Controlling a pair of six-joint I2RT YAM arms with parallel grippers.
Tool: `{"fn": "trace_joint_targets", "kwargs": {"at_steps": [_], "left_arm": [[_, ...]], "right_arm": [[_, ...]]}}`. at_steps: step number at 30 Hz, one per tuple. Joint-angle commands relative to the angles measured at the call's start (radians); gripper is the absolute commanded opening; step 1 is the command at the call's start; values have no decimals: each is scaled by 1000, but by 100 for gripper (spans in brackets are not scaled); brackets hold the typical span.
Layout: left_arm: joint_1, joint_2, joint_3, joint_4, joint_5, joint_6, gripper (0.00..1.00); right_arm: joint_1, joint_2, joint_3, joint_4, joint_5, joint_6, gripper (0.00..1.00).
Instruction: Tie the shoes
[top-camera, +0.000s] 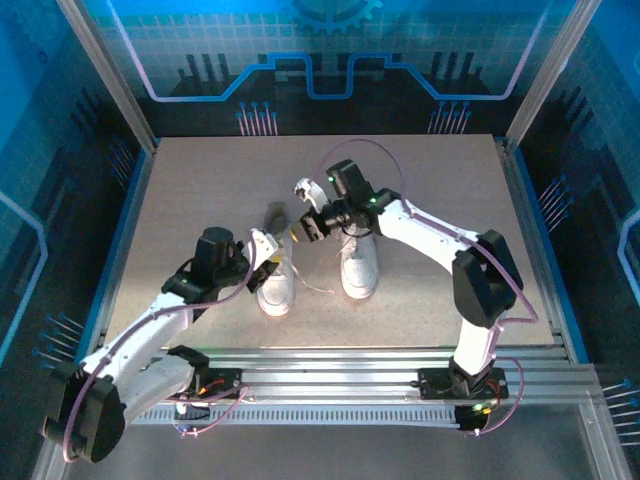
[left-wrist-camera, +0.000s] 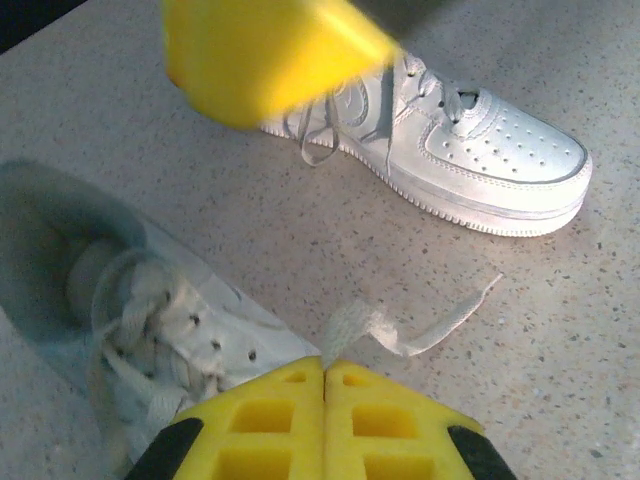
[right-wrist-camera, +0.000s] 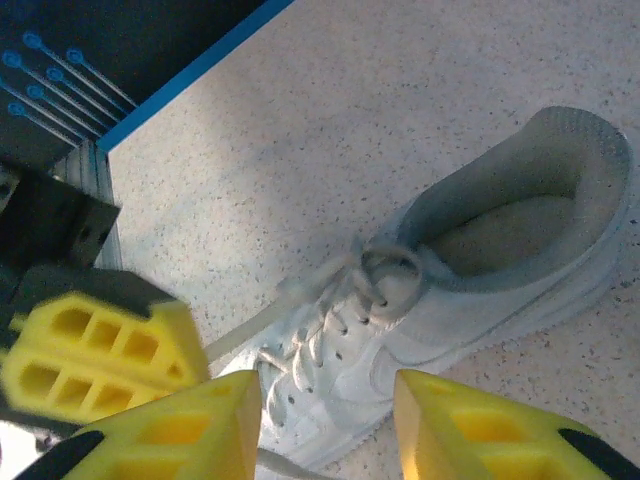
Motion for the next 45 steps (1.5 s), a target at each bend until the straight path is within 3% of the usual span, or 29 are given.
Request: {"fn": "trace_joint_targets", "kwargs": {"at_steps": [1, 7, 14, 25, 36, 45], "left_arm": [[-7, -45, -34, 42, -33, -108, 0], [-7, -34, -28, 44, -33, -101, 0], [-7, -30, -27, 47, -30, -99, 0], [-7, -35, -9, 32, -33, -93, 0], [1, 70, 130, -77, -82, -133, 0], [87, 262, 274, -163, -9, -137, 0]], "right_arm": [[8, 107, 118, -139, 32, 85, 41], [62, 255, 332, -299, 123, 67, 41], [80, 321, 397, -351, 139, 41, 40], [79, 281, 373, -335, 161, 16, 4], [78, 91, 100, 1, 172, -16, 0], [60, 32, -19, 205, 110, -10, 0]]}}
